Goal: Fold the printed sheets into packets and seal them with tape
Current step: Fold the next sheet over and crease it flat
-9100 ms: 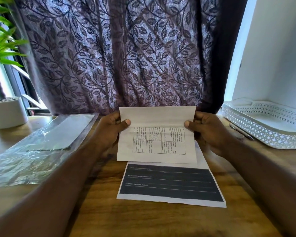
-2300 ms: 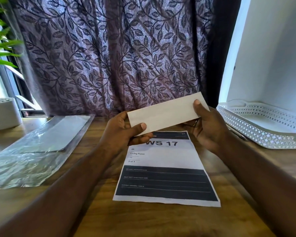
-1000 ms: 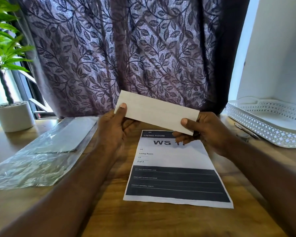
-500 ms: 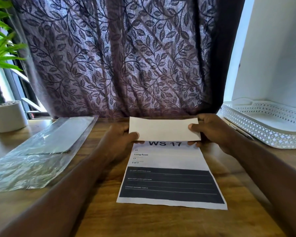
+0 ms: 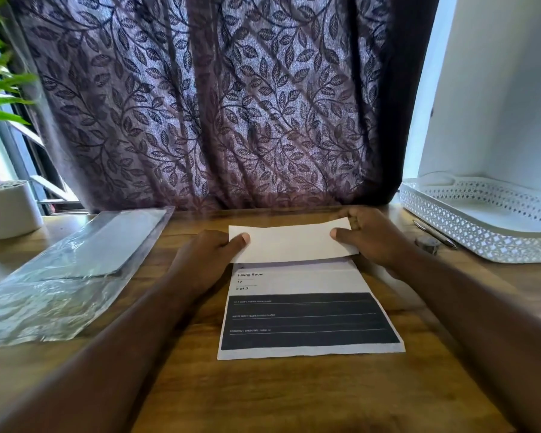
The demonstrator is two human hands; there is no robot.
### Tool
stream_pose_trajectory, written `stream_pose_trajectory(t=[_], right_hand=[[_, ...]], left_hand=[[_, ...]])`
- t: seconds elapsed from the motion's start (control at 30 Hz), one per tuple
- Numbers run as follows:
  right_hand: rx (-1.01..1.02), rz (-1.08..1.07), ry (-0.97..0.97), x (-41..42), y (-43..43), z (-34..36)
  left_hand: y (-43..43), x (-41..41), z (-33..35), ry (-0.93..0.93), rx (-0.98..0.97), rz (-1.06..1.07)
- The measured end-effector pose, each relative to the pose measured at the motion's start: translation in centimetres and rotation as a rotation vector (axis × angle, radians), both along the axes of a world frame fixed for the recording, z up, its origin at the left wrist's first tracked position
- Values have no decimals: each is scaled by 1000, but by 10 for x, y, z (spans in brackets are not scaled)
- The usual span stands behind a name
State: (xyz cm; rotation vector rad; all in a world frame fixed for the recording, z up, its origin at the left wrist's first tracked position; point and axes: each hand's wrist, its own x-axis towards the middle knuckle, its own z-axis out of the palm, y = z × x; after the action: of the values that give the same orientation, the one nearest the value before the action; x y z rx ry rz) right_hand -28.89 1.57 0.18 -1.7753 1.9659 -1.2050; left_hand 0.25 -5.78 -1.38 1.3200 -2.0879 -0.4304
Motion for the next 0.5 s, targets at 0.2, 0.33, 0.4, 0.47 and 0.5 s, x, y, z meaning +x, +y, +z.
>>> stream_pose_trajectory(t=[0.2,0.33,0.4,0.47,0.5], right_hand=[[83,-35,341,2,2,-6],[77,-46,447,6,-1,-8],[48,-62,478,10,0,-4],[10,-64,455,18,2,-1],[-4,-64,442,23,5,0]], left_hand=[[-5,1,-4,-174,-15,26],[-6,4,-6,-266,-51,78],[-5,4,-2,-241,-112,129],[-4,4,2,-182,-141,149],[0,5,4,-176,-144,142]])
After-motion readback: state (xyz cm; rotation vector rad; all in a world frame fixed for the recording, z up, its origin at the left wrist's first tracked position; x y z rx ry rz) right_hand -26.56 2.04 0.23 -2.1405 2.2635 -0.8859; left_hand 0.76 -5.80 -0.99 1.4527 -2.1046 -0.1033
